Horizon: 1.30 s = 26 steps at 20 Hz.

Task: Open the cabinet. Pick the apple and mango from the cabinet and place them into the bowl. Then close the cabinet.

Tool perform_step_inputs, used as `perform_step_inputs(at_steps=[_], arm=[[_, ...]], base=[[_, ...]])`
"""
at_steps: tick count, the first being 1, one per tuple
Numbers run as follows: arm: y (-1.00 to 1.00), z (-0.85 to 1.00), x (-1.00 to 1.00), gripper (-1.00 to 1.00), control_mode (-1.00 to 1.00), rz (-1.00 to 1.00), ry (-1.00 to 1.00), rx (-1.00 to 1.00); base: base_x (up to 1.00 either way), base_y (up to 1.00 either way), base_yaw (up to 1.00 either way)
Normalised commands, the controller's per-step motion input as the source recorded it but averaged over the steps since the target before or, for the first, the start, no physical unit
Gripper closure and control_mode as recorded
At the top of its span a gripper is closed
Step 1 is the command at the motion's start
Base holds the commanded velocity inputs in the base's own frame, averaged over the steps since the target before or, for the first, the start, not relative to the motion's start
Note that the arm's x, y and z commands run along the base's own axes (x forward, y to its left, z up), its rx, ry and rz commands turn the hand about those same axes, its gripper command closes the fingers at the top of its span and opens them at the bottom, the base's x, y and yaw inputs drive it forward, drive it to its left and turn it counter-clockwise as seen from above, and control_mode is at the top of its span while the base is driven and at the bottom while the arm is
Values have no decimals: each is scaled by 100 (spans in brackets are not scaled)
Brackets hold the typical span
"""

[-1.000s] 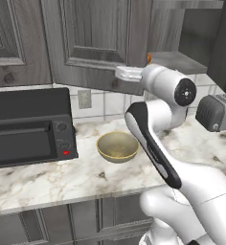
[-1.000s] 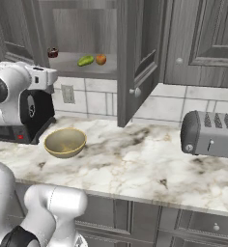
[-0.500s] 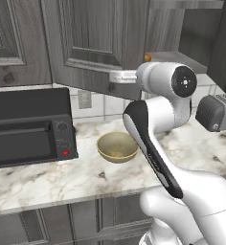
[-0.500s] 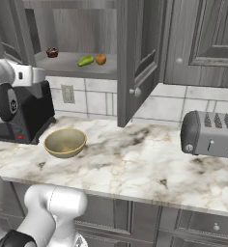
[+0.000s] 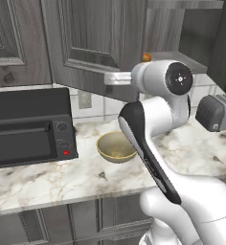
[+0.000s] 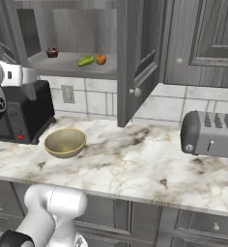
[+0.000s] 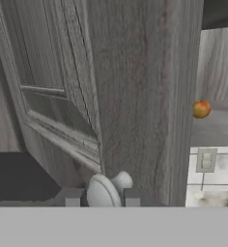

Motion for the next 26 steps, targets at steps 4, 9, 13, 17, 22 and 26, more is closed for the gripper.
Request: perform_step_inputs(at_steps=[4, 9, 13, 17, 22, 26], arm=[[-9, -4, -6, -100, -100, 0, 0, 0], [-6, 12, -42, -100, -100, 0, 0, 0], [-10, 27, -74, -100, -100, 0, 0, 0], [-26, 2, -44, -100, -100, 0, 0, 3], [-49, 0, -15, -100, -100, 1, 0, 17], [-45, 0, -3, -100, -100, 3, 0, 20]], base=[[0, 0, 0], [0, 0, 0], [0, 0, 0], [0, 0, 0], [0, 0, 0], [0, 0, 0]])
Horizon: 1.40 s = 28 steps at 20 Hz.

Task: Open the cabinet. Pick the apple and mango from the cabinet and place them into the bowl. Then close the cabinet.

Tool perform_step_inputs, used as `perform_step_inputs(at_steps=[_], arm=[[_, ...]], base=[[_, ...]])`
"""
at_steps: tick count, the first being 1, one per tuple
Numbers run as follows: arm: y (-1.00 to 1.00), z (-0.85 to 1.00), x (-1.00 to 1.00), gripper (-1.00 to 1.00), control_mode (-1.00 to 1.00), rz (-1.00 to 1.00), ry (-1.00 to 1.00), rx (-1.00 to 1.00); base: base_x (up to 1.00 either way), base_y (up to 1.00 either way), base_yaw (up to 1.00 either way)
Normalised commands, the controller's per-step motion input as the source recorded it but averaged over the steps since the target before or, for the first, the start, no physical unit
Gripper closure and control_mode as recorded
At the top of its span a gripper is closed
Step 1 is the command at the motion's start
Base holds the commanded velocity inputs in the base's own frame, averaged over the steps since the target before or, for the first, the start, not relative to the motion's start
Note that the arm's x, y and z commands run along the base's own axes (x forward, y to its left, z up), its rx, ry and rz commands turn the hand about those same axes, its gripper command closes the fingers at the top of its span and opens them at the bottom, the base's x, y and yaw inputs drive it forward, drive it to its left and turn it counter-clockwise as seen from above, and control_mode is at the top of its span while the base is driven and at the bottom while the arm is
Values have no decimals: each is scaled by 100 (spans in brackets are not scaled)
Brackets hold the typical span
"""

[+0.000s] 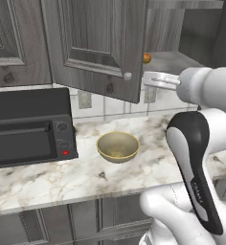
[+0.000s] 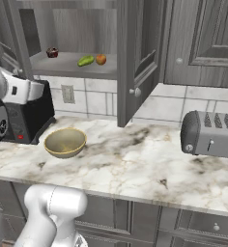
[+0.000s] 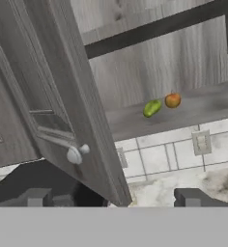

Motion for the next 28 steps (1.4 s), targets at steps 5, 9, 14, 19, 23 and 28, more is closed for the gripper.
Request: perform_step_inputs(at_steps=[5, 9, 14, 19, 23, 28], arm=[[-20, 0, 17, -100, -100, 14, 4, 20], [-11, 0, 43, -100, -100, 18, 17, 20], [-8, 0, 36, -100, -100, 15, 17, 18], [-1, -6, 43, -100, -100, 14, 10, 12], [0, -12, 43, -100, -100, 12, 7, 8], [0, -18, 50, -100, -100, 12, 5, 8]], base=[[0, 0, 0], [0, 0, 0], [0, 0, 0], [0, 0, 0], [0, 0, 0], [0, 0, 0]])
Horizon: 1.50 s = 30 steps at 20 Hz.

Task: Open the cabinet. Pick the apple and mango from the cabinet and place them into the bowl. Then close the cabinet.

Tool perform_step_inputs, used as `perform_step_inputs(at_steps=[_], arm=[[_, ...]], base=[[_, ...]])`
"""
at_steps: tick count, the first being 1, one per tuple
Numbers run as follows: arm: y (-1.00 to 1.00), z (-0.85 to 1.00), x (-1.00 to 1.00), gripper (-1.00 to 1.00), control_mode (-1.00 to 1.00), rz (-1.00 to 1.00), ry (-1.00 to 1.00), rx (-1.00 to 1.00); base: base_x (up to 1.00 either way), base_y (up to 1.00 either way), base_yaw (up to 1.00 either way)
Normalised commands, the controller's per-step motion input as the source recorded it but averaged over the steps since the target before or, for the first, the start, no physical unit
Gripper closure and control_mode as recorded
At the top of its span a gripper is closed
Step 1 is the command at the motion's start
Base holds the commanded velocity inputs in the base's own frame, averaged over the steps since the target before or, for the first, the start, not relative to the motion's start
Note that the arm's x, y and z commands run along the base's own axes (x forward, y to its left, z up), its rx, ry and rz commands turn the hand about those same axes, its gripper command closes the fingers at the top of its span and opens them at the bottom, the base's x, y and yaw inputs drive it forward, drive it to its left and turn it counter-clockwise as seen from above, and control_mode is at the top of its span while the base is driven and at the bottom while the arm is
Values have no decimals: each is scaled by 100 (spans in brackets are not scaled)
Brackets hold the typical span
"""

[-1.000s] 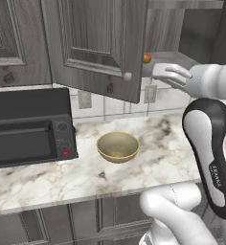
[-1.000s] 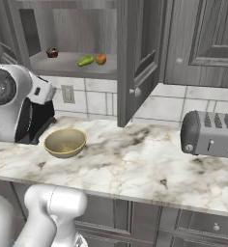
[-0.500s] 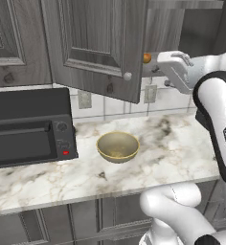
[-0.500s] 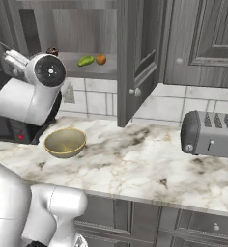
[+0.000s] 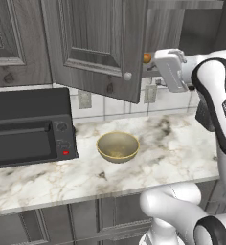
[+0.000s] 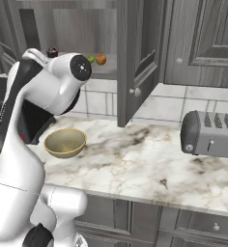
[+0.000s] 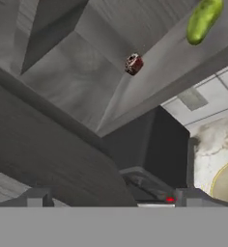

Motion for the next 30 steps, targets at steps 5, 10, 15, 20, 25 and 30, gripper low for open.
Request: perform_step_inputs(at_steps=[5, 10, 15, 20, 25, 30], arm=[[9, -13, 38, -100, -100, 12, 2, 7], [37, -1, 23, -100, -100, 12, 1, 5], [42, 0, 1, -100, -100, 12, 1, 2], [20, 0, -16, -100, -100, 12, 2, 0], [45, 0, -50, -100, -100, 15, 3, 0], [41, 0, -46, -100, -100, 13, 0, 0]], base=[[0, 0, 0], [0, 0, 0], [0, 0, 0], [0, 0, 0], [0, 0, 0], [0, 0, 0]])
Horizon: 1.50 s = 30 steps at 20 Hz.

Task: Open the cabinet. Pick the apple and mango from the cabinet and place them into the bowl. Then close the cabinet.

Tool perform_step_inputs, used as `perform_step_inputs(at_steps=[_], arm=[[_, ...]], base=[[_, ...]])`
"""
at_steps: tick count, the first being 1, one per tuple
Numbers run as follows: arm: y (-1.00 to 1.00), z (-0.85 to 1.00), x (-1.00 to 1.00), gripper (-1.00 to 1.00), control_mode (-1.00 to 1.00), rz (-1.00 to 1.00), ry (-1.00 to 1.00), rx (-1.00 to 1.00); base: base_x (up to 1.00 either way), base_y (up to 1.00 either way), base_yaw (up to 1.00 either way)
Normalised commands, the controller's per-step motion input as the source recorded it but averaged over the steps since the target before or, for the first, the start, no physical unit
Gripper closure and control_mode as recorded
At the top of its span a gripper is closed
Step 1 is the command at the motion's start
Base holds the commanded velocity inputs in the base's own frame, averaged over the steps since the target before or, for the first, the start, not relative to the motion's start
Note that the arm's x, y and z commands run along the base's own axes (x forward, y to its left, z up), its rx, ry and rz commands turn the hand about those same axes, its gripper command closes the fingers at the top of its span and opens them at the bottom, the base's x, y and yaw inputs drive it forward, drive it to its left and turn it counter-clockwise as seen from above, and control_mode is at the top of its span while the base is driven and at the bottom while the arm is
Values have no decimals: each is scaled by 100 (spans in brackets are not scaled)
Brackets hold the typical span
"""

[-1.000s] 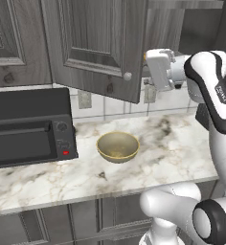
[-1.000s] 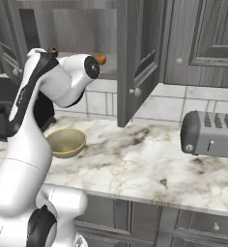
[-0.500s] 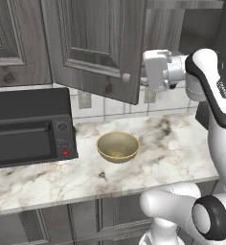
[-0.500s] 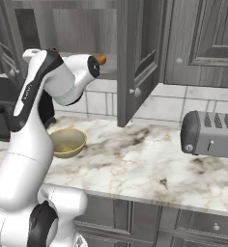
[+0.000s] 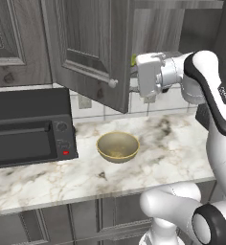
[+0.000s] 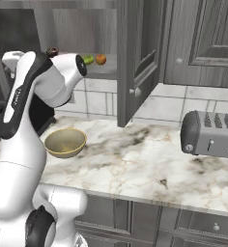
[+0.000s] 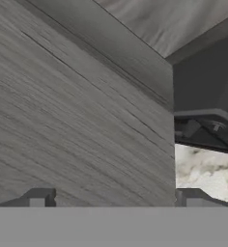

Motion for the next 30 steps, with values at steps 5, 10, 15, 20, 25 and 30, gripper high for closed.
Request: perform_step_inputs(at_steps=[5, 10, 15, 20, 25, 30], arm=[[30, 0, -7, -100, -100, 9, 0, 1], [31, 0, -2, -100, -100, 7, 0, 1], [34, 0, -13, -100, -100, 6, 0, 0], [33, 0, -14, -100, -100, 5, 0, 0], [33, -10, -6, -100, -100, 1, 1, 0], [25, -16, 0, -100, -100, 0, 2, 0]], base=[[0, 0, 0], [0, 0, 0], [0, 0, 0], [0, 0, 0], [0, 0, 0], [0, 0, 0]])
